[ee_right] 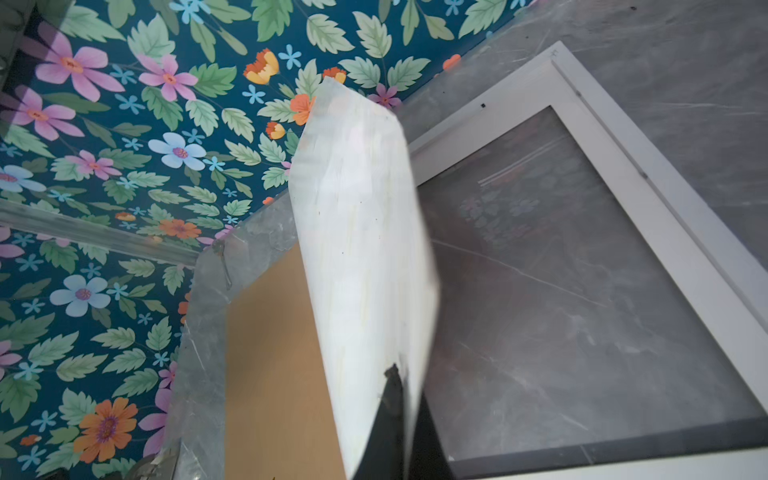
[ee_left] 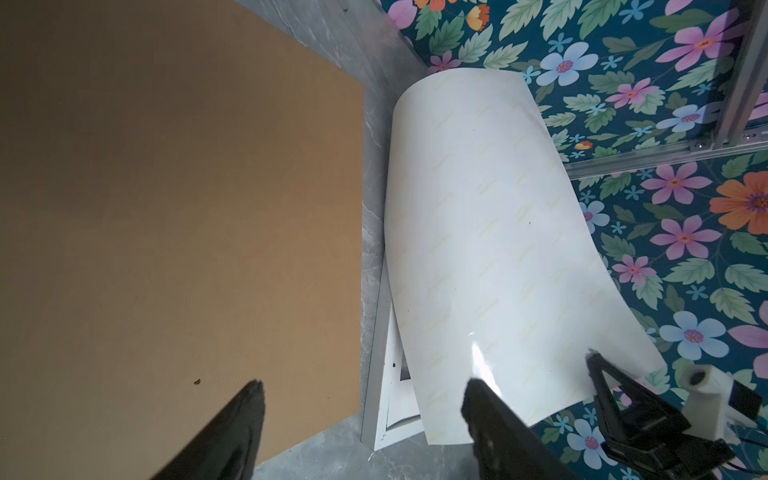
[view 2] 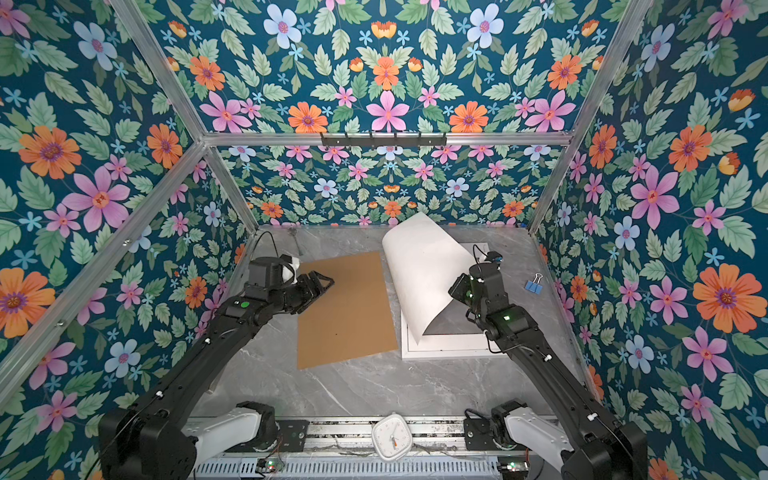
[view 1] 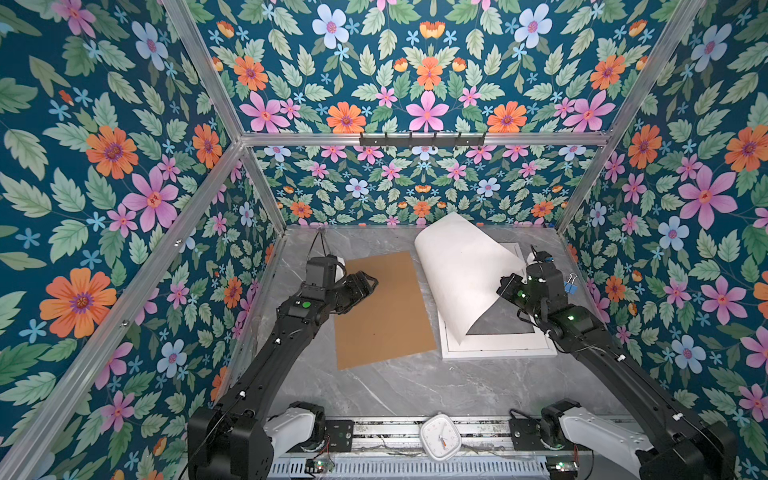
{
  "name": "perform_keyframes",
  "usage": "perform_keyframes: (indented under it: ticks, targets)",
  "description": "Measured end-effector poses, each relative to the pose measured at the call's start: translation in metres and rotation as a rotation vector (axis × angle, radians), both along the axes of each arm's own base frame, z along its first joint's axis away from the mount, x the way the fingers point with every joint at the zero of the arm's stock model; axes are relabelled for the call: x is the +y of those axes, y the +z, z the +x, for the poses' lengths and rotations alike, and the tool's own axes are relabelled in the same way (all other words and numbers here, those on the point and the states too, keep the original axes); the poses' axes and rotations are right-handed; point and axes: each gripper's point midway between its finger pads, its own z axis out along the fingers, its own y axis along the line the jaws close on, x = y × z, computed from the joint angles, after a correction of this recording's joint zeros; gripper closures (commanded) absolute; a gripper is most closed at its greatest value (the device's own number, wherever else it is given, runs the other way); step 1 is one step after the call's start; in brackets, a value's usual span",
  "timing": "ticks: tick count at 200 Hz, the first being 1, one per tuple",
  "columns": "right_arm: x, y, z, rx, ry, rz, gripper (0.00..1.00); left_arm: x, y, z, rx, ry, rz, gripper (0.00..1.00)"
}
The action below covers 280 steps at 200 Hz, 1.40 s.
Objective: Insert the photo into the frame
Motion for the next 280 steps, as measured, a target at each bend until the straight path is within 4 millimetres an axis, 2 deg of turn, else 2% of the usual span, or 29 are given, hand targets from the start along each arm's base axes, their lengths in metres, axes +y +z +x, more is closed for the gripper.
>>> perform_keyframes:
  ticks: [49, 95, 145, 193, 221, 280]
  targets:
    - [-0.041, -0.031, -0.023, 0.076, -0.124, 0.041, 1.00, -0.040, -0.028, -0.006, 0.063, -0.074, -0.048, 0.19]
    - [-0.060, -0.057, -0.054, 0.119, -0.201, 0.056, 1.00, -0.088, -0.053, -0.015, 0.106, -0.163, -0.097, 0.20]
    - [-0.065, -0.095, -0.078, 0.197, -0.246, 0.088, 1.00, -0.122, -0.077, -0.032, 0.163, -0.207, -0.171, 0.30]
    - [-0.066, -0.113, -0.091, 0.220, -0.313, 0.185, 1.00, -0.155, -0.106, -0.058, 0.230, -0.256, -0.228, 0.33]
    - [-0.066, -0.115, -0.094, 0.214, -0.345, 0.234, 1.00, -0.173, -0.112, -0.071, 0.249, -0.288, -0.263, 0.33]
    - [-0.065, -0.113, -0.092, 0.210, -0.374, 0.290, 1.00, -0.201, -0.127, -0.109, 0.338, -0.324, -0.366, 0.39]
